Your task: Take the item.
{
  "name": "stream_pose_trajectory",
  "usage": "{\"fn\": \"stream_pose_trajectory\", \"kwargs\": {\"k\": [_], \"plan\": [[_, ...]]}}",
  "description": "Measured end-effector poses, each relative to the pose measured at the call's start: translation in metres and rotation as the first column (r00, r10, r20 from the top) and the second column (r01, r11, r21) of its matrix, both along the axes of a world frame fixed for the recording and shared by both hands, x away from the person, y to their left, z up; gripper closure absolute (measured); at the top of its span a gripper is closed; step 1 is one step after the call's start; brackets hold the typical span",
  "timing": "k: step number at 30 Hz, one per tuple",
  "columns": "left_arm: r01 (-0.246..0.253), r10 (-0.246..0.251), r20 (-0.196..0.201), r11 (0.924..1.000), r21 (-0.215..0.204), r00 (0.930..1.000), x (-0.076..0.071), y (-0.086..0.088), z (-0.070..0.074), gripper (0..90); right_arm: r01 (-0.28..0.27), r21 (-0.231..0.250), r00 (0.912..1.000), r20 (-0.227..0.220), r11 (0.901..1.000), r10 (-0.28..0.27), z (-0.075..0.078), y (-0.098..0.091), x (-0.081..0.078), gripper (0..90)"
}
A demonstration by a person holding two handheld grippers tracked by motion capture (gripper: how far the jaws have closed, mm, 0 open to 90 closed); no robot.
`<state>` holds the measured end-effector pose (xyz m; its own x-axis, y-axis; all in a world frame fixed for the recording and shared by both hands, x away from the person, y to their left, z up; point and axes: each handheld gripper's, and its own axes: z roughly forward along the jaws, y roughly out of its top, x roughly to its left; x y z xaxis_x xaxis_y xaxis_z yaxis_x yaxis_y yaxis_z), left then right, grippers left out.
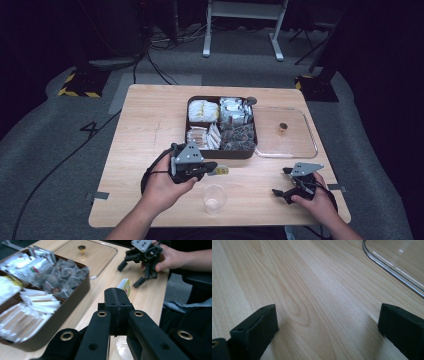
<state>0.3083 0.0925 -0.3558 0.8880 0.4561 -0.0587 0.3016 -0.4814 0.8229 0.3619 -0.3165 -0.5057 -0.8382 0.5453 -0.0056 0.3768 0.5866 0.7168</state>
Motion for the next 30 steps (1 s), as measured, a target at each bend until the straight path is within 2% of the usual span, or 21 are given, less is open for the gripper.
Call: {"fn": "stream_pose_trajectory", "kwargs": {"k": [4, 9, 14, 19, 22, 25, 26, 27, 28, 30], "plan": [[0.012, -0.012, -0.012, 0.9999, -0.007, 0.9999, -0.007, -0.002, -0.011, 90.0, 0.0, 0.0, 1.0, 0.0, 1.0, 0.0, 0.0, 0.0, 0.0, 2.9], [0.055, -0.055, -0.029, 0.9985, -0.008, 0.9981, -0.014, -0.006, -0.024, 90.0, 0.0, 0.0, 1.0, 0.0, 1.0, 0.0, 0.0, 0.0, 0.0, 2.9], [0.065, -0.066, -0.047, 0.9977, -0.018, 0.9967, -0.017, -0.009, -0.034, 90.0, 0.001, 0.001, 1.0, -0.001, 1.0, -0.001, 0.0, 0.0, 0.0, 2.9], [0.066, -0.068, -0.039, 0.9974, -0.029, 0.9969, -0.022, -0.009, -0.041, 90.0, 0.001, 0.001, 1.0, -0.001, 1.0, -0.001, 0.0, 0.0, 0.0, 2.9], [0.069, -0.071, -0.048, 0.997, -0.034, 0.9963, -0.024, -0.008, -0.046, 90.0, 0.001, 0.001, 1.0, -0.001, 1.0, -0.001, 0.0, 0.0, 0.0, 2.9], [0.084, -0.087, -0.073, 0.9956, -0.041, 0.9935, -0.026, -0.007, -0.05, 90.0, 0.001, 0.001, 1.0, -0.001, 1.0, -0.001, 0.0, 0.0, 0.0, 2.9], [0.077, -0.082, -0.094, 0.9954, -0.057, 0.9921, -0.026, -0.007, -0.05, 87.1, 0.001, 0.001, 1.0, -0.001, 1.0, -0.001, 0.0, 0.0, 0.0, 2.9], [0.076, -0.084, -0.122, 0.9945, -0.073, 0.989, -0.026, -0.006, -0.05, 76.0, 0.001, 0.001, 1.0, -0.001, 1.0, -0.001, 0.0, 0.0, 0.0, 2.9], [0.074, -0.083, -0.126, 0.9941, -0.079, 0.9886, -0.027, -0.006, -0.05, 71.5, 0.001, 0.001, 1.0, -0.001, 1.0, -0.001, 0.0, 0.0, 0.0, 2.9], [0.075, -0.082, -0.122, 0.9952, -0.064, 0.9891, -0.029, -0.005, -0.049, 67.8, 0.001, 0.001, 1.0, -0.001, 1.0, -0.001, 0.0, 0.0, 0.0, 2.9]]}}
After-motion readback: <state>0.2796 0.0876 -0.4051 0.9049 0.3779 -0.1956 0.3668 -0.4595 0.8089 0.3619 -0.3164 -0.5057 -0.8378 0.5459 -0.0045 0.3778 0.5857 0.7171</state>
